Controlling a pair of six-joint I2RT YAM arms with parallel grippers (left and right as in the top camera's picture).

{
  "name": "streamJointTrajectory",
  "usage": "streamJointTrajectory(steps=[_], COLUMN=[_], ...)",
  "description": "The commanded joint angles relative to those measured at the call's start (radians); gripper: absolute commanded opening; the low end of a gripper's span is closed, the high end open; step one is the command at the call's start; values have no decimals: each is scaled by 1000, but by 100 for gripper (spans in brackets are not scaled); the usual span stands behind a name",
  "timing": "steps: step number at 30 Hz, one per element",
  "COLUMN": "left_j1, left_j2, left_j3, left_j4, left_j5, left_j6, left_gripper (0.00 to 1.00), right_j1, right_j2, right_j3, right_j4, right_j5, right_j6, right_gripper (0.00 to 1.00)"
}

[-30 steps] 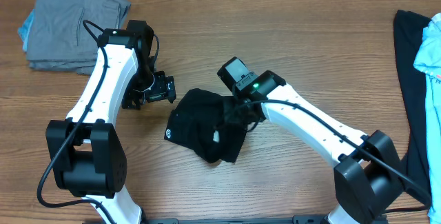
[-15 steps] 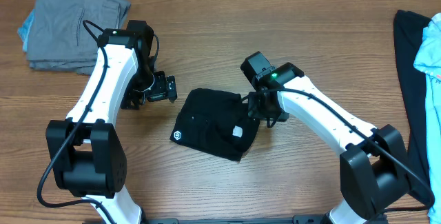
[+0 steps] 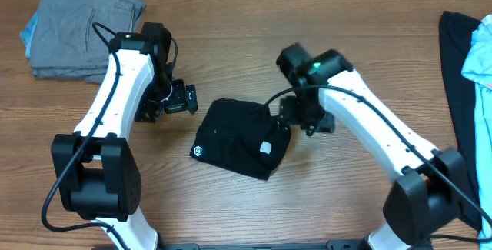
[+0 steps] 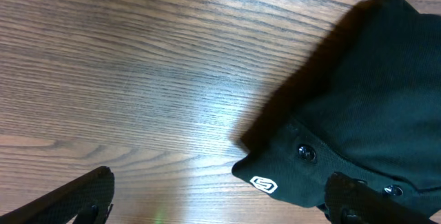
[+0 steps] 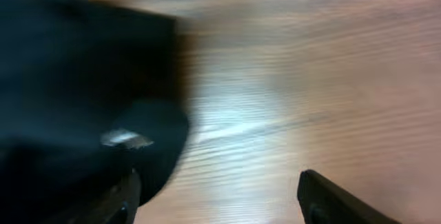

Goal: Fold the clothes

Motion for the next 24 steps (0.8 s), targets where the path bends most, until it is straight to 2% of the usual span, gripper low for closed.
streamJointTrajectory(steps=[1, 3, 5, 9, 16, 18, 19, 21, 22, 24], left_j1=[0, 0, 0, 0, 0, 0, 0, 0, 0, 0], left_j2=[-8, -8, -8, -8, -8, -8, -8, -8, -8, -8], left_j3=[-3, -3, -3, -3, -3, -3, -3, -3, -3, -3], left_j4=[10, 13, 11, 6, 5, 5, 6, 6, 6, 5], left_j5=[-3, -3, -3, -3, -3, -3, -3, -3, -3, -3], left_j6=[-17, -17, -17, -16, -16, -16, -17, -17, -17, -16], left_gripper=[100, 100, 100, 100, 100, 100, 100, 100, 100, 100], right_j1=[33, 76, 140, 197, 204, 204, 204, 204, 204, 204], right_j2=[-48, -46, -45, -44, -10, 4, 8, 8, 8, 8], right_j3=[47, 26, -34, -124, -251, -268, -274, -285, -286, -293], right_j4=[20, 39, 97, 194, 311, 320, 328, 350, 359, 381], right_j5=[-315, -310, -298, -297, -311, -352, -366, -365, -366, -365], right_j6=[-301, -358, -403, -407, -397, -397, -396, -375, -365, -354], right_gripper=[77, 79, 89, 91, 94, 88, 79, 52, 46, 41])
